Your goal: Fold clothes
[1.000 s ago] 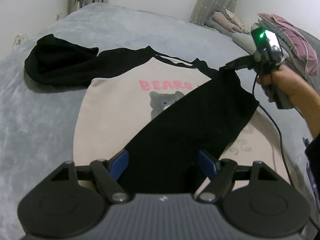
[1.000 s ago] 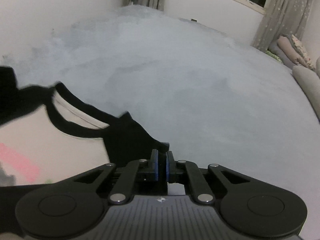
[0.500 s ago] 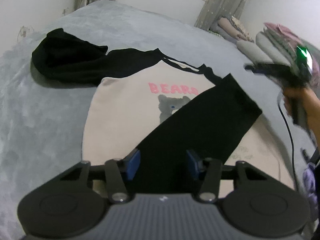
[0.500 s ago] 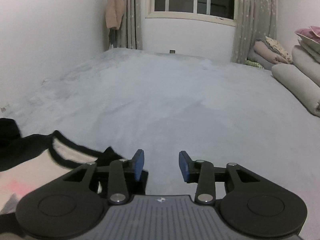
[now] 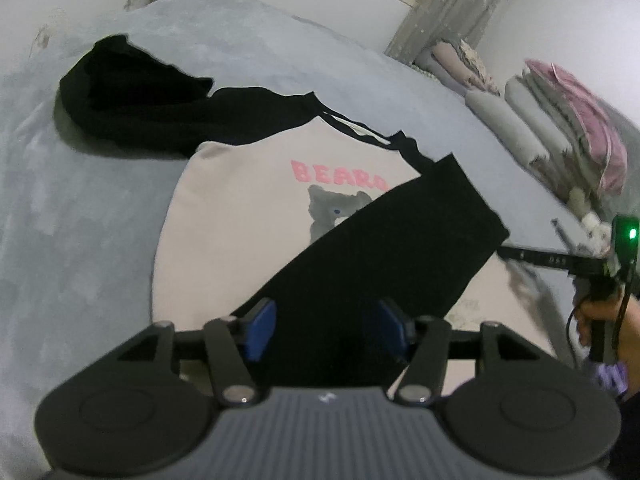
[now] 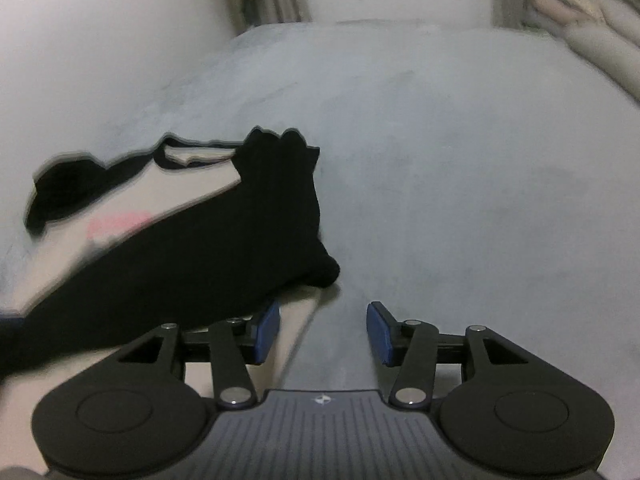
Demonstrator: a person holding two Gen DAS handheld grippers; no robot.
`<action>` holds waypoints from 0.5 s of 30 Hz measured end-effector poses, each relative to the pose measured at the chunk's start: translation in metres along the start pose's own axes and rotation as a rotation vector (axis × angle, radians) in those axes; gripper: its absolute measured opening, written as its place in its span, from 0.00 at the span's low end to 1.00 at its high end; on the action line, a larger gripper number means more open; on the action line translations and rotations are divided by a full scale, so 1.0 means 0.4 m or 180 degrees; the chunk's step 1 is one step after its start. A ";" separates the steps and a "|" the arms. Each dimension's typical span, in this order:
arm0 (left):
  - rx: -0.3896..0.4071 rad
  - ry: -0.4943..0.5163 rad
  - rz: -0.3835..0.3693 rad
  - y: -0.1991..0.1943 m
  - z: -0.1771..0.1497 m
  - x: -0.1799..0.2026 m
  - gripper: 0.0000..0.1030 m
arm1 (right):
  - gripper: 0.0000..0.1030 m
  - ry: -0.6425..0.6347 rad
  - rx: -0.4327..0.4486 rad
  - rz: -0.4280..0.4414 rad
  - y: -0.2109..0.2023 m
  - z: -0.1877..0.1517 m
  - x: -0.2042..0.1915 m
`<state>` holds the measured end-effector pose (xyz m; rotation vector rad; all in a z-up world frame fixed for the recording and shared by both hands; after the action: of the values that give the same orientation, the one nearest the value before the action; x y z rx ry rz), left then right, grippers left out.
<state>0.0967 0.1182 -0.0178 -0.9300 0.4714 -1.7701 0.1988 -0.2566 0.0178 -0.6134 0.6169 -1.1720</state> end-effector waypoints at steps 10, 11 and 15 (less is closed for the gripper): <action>0.0119 0.0125 0.0009 -0.023 0.008 0.018 0.01 | 0.16 -0.0485 0.0322 -0.0224 0.043 0.018 -0.058; 0.0179 0.0041 -0.0074 -0.044 0.014 0.012 0.01 | 0.16 -0.0505 0.0331 -0.0230 0.039 0.018 -0.057; 0.0361 -0.0096 -0.0196 -0.112 0.013 -0.024 0.01 | 0.19 -0.0580 0.0319 -0.0225 0.038 -0.001 -0.042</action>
<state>0.0750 0.1450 0.0130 -0.8986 0.3225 -1.8163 0.2036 -0.2363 0.0085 -0.6524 0.3823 -1.1904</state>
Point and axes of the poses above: each gripper's, at about its wrist camera, not at the fingertips, and y roughly the way its jaws point, x to its right, z to its top, the point moved 5 cm from there along y, roughly the way its jaws point
